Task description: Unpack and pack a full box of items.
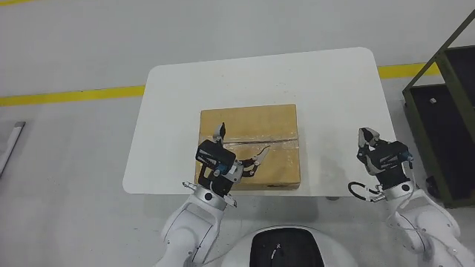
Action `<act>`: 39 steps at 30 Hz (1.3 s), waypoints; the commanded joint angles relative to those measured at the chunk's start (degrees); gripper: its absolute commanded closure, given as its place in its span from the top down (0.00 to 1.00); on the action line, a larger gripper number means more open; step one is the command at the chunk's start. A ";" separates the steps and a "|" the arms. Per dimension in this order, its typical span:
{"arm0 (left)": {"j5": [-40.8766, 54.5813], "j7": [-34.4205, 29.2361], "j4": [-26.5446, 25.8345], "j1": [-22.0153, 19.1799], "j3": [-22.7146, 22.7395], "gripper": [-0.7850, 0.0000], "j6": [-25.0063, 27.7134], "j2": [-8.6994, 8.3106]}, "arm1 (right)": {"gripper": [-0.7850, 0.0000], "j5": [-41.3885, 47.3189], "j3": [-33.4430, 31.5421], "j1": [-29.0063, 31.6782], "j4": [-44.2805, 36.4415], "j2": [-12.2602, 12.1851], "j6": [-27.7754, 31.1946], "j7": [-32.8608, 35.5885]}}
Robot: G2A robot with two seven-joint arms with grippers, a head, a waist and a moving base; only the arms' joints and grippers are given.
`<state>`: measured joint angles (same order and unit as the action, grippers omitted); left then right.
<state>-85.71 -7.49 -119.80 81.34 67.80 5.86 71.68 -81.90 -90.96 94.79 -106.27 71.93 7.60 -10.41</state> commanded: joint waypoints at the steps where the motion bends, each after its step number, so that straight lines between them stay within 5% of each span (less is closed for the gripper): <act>1: -0.01 0.01 -0.01 0.00 0.01 1.00 0.01 0.00 | 0.00 -0.05 -1.05 1.13 -1.16 -0.07 -0.27 -0.26; 13: 0.06 0.16 -0.05 -0.13 -0.39 1.00 -0.03 0.07 | 0.00 0.80 -2.84 5.15 -3.71 -0.13 -0.34 -0.39; 29: -3.20 -14.23 10.46 -14.33 -16.91 1.00 1.28 3.38 | 0.00 0.07 -4.78 7.10 -4.85 -0.28 -0.11 -1.03; 39: -3.17 -14.34 11.49 -14.64 -17.55 1.00 1.19 3.59 | 0.00 -0.14 -4.99 8.25 -5.56 -0.24 -0.28 -1.81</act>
<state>-88.87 -21.82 -108.31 66.71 50.26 7.05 75.27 -81.84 -95.86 102.95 -111.72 71.71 7.31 -12.10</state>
